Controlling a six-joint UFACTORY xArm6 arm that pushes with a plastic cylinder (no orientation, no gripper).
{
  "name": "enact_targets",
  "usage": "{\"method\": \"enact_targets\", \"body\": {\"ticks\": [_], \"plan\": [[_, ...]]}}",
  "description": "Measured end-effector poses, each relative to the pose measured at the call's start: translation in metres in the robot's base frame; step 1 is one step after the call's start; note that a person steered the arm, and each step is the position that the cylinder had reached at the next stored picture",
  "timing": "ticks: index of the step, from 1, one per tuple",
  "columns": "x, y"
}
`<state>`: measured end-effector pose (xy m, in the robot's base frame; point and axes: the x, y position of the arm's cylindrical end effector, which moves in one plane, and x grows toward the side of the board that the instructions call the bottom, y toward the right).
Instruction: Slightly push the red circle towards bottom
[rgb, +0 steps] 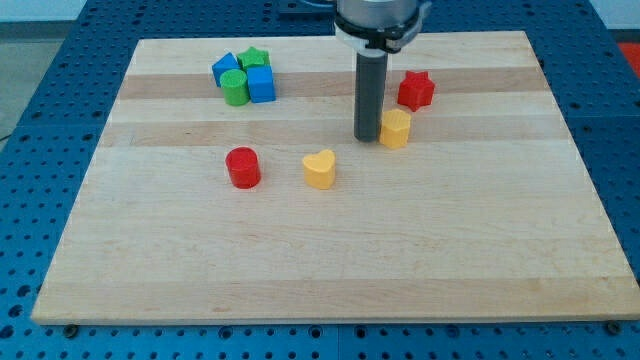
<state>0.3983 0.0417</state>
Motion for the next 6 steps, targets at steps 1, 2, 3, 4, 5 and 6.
{"method": "enact_targets", "body": {"ticks": [1,2,3,4,5,6], "plan": [[-0.004,-0.062],[0.001,-0.115],[0.053,-0.130],[0.079,-0.142],[0.105,-0.081],[0.114,-0.054]]}}
